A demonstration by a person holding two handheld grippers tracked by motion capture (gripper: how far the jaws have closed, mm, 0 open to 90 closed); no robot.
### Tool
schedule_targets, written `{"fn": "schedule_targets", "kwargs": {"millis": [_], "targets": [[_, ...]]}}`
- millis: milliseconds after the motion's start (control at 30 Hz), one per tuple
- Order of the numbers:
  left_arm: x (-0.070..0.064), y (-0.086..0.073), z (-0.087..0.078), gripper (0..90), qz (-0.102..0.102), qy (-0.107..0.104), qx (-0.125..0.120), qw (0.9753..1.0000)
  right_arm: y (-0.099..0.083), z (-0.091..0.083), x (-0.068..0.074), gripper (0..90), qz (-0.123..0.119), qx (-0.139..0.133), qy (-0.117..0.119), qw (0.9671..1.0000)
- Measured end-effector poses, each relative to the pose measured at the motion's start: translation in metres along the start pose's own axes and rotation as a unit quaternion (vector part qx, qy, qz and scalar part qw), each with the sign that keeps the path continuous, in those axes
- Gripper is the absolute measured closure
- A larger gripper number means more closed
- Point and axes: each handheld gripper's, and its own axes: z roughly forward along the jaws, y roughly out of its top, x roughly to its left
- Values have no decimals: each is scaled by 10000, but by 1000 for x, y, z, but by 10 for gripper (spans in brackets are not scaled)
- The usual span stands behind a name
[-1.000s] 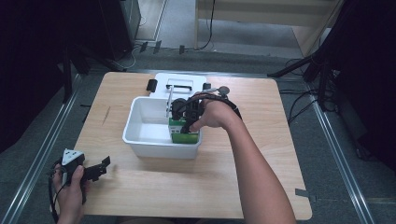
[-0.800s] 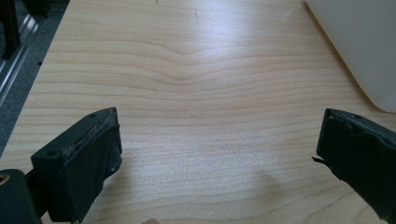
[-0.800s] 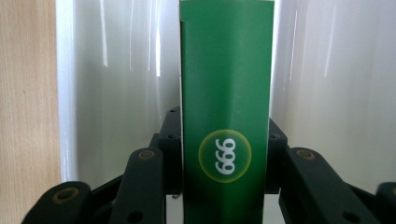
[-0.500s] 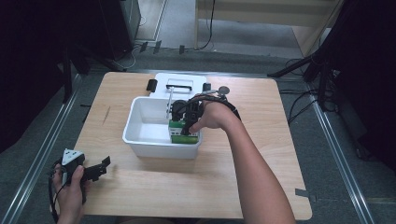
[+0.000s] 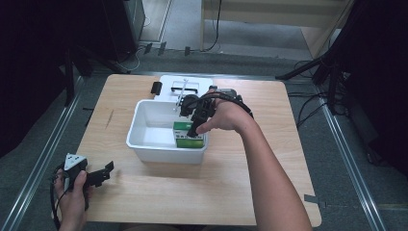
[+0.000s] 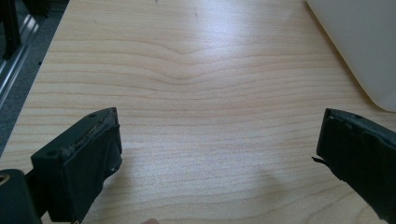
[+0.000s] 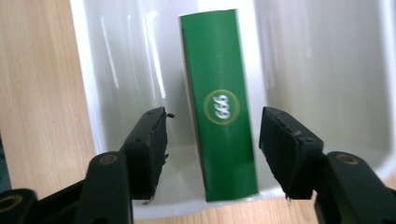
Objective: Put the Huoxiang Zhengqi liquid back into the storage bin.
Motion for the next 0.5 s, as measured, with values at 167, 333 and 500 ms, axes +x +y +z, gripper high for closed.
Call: {"fn": "schedule_targets", "kwargs": {"millis": [167, 333, 500], "targets": [[0, 0, 0, 10, 3, 1, -3, 10000, -2, -11, 0, 331, 372, -198, -124, 9990], [0, 0, 0, 10, 5, -1, 2, 10000, -8, -21, 0, 266, 1142, -516, -183, 9919], [0, 0, 0, 10, 7, 8, -6, 10000, -18, -28, 1, 185, 1706, -799, -496, 9808]]}}
